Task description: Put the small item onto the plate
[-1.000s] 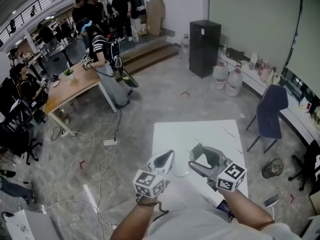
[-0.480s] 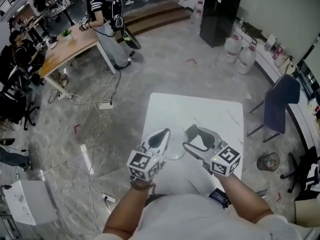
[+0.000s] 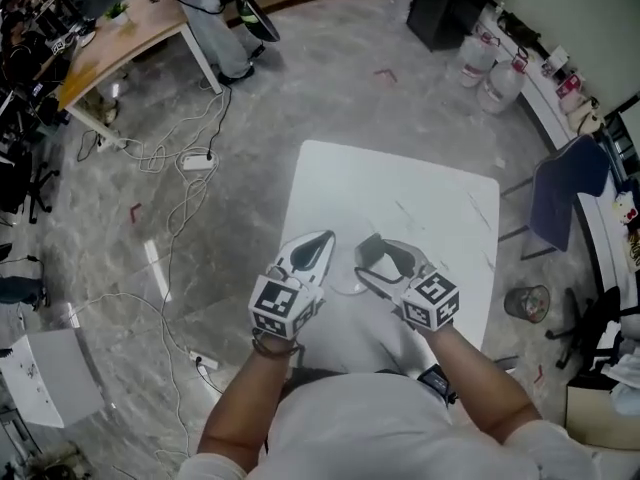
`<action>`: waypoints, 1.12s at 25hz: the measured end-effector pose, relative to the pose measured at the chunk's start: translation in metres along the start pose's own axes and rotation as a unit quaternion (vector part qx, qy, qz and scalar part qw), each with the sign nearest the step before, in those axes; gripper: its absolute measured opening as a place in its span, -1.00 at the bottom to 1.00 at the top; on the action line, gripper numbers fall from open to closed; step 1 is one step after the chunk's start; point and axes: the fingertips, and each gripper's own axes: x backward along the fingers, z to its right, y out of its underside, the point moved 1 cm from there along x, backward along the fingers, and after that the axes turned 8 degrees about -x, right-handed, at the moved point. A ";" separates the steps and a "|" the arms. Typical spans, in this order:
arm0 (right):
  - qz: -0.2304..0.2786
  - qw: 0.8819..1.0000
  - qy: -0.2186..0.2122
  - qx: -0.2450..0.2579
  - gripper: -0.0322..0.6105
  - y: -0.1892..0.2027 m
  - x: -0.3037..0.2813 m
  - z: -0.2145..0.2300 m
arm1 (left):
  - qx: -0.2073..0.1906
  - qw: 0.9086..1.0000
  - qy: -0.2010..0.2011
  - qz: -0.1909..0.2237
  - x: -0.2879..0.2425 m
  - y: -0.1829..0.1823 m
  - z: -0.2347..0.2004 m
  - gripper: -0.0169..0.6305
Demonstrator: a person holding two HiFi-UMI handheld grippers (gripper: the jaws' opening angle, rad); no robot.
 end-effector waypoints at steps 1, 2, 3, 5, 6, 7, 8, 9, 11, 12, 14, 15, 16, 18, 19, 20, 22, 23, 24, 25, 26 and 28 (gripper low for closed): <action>-0.012 1.000 0.003 0.000 0.02 0.007 -0.008 0.004 | 0.003 1.000 -0.001 -0.001 -0.001 0.005 -0.006 -0.93; -0.024 1.000 0.005 0.000 0.02 0.013 -0.017 0.008 | 0.006 1.000 -0.004 -0.001 -0.003 0.008 -0.012 -0.93; -0.035 0.999 0.007 0.000 0.02 0.019 -0.025 0.012 | 0.009 1.000 -0.008 -0.001 -0.005 0.010 -0.019 -0.93; -0.058 0.998 0.011 -0.003 0.02 0.034 -0.041 0.021 | 0.013 1.000 -0.009 0.000 -0.008 0.021 -0.029 -0.93; -0.068 0.998 0.013 -0.008 0.02 0.042 -0.048 0.026 | 0.013 1.000 -0.007 -0.001 -0.009 0.029 -0.033 -0.93; -0.078 0.997 0.016 -0.015 0.02 0.052 -0.056 0.031 | 0.011 1.000 -0.006 -0.003 -0.009 0.038 -0.036 -0.93; -0.087 0.996 0.019 -0.023 0.02 0.061 -0.062 0.036 | 0.011 1.000 -0.007 -0.005 -0.010 0.045 -0.039 -0.93; -0.098 0.994 0.024 -0.028 0.02 0.070 -0.069 0.041 | 0.013 1.000 -0.009 -0.007 -0.010 0.050 -0.043 -0.93; -0.128 0.991 0.032 -0.029 0.02 0.090 -0.084 0.050 | 0.021 1.000 -0.012 -0.008 -0.010 0.062 -0.051 -0.93; -0.147 0.988 0.035 -0.024 0.02 0.101 -0.090 0.053 | 0.025 1.000 -0.013 -0.009 -0.010 0.069 -0.054 -0.93; -0.186 0.982 0.044 -0.012 0.02 0.129 -0.102 0.057 | 0.033 0.999 -0.013 -0.013 -0.008 0.083 -0.058 -0.93; -0.202 0.978 0.050 -0.006 0.02 0.142 -0.106 0.060 | 0.035 0.999 -0.013 -0.015 -0.006 0.089 -0.060 -0.93; -0.218 0.974 0.057 0.000 0.02 0.153 -0.111 0.064 | 0.036 0.999 -0.014 -0.017 -0.004 0.093 -0.063 -0.93; -0.242 0.968 0.070 0.010 0.02 0.168 -0.119 0.072 | 0.039 0.999 -0.014 -0.021 -0.002 0.100 -0.067 -0.93; -0.252 0.965 0.073 0.010 0.02 0.173 -0.123 0.075 | 0.041 0.999 -0.013 -0.024 -0.001 0.102 -0.068 -0.93; -0.259 0.963 0.075 0.008 0.02 0.178 -0.127 0.077 | 0.043 0.999 -0.013 -0.027 -0.001 0.105 -0.070 -0.93; -0.275 0.958 0.079 0.006 0.02 0.187 -0.132 0.080 | 0.049 0.998 -0.012 -0.031 -0.001 0.111 -0.074 -0.93; -0.283 0.956 0.082 0.004 0.02 0.191 -0.134 0.081 | 0.050 0.998 -0.011 -0.032 -0.001 0.112 -0.076 -0.93; -0.291 0.953 0.083 0.005 0.02 0.193 -0.136 0.082 | 0.051 0.998 -0.011 -0.032 -0.001 0.114 -0.078 -0.93; -0.297 0.951 0.084 0.008 0.02 0.194 -0.138 0.081 | 0.051 0.998 -0.009 -0.033 -0.002 0.114 -0.078 -0.93; -0.301 0.950 0.085 0.013 0.02 0.195 -0.139 0.081 | 0.051 0.998 -0.008 -0.034 -0.002 0.115 -0.079 -0.93; -0.307 0.948 0.088 0.019 0.02 0.196 -0.140 0.082 | 0.049 0.998 -0.005 -0.036 -0.004 0.116 -0.079 -0.93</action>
